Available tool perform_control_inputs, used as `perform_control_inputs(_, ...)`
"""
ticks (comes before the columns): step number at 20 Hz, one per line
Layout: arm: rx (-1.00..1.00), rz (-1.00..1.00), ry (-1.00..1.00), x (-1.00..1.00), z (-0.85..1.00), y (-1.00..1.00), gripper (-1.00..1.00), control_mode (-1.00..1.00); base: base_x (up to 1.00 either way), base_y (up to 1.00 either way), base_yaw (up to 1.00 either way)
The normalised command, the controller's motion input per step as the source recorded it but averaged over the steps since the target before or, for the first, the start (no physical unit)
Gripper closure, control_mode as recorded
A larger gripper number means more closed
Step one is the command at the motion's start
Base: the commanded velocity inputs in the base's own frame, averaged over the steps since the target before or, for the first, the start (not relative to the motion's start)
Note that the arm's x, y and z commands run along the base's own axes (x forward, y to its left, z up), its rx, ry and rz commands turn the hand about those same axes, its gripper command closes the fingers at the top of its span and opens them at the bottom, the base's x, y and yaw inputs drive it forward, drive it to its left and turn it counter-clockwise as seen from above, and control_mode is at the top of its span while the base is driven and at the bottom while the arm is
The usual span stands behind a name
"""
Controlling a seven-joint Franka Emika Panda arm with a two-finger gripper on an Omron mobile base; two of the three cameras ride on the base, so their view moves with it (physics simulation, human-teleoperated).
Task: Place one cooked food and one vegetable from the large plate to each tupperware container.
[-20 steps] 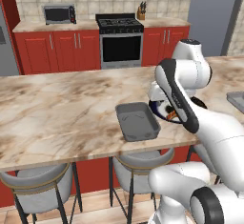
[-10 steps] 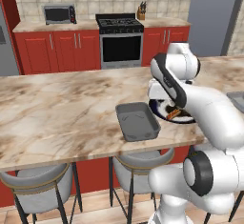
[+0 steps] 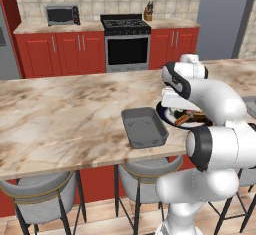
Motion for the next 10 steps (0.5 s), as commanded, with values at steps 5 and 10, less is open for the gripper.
perform_control_inputs(5,-0.01,-0.22,0.02,0.3,-0.43,-0.39,-1.0,-1.0,0.0,0.0,0.0)
perform_control_inputs(10,-0.03,-0.08,0.0,0.32,-0.38,-0.46,-1.0,-1.0,0.0,0.0,0.0)
